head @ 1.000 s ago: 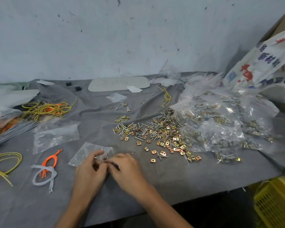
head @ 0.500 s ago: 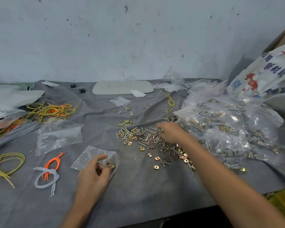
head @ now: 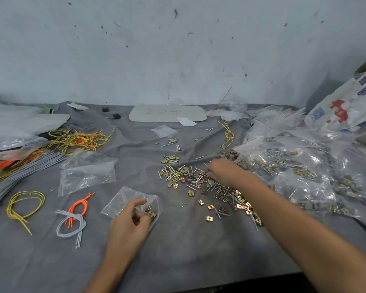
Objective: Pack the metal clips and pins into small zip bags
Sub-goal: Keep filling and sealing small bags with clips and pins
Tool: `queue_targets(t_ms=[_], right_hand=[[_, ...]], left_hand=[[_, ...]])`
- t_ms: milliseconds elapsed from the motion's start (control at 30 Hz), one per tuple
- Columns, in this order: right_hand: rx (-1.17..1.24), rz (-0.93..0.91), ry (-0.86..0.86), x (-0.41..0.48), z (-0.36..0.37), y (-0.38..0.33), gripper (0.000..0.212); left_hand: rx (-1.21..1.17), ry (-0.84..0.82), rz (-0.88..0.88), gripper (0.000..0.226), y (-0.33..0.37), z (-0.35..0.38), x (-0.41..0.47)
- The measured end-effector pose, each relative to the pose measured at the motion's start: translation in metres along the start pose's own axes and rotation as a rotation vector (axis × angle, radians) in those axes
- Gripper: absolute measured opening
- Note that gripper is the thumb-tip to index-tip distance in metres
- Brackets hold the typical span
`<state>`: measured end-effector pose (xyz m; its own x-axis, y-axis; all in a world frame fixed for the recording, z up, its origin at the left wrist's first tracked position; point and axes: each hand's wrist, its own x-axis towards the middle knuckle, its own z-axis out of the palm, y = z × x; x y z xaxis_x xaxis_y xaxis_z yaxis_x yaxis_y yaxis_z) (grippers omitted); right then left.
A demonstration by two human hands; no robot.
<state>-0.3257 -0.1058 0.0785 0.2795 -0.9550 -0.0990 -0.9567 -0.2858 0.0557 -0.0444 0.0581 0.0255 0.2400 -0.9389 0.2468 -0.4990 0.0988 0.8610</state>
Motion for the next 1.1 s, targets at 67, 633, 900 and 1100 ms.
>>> queue_targets(t_ms=[67,633,900,1100], right_hand=[[-0.065,-0.002,0.029,0.001,0.004,-0.002,0.026],[-0.246,-0.116,0.154,0.008,0.025,-0.001,0.036],[-0.278,-0.131,0.184,0.005,0.030,-0.002,0.024],[-0.263,-0.058,0.182,0.003,0.032,-0.010,0.030]], left_hand=[[-0.002,-0.001,0.001,0.034,0.001,0.000,0.000],[0.017,0.006,0.006,0.037,0.004,-0.001,-0.001],[0.007,0.005,0.016,0.034,0.003,0.000,-0.001],[0.013,-0.007,0.004,0.033,0.005,-0.001,-0.002]])
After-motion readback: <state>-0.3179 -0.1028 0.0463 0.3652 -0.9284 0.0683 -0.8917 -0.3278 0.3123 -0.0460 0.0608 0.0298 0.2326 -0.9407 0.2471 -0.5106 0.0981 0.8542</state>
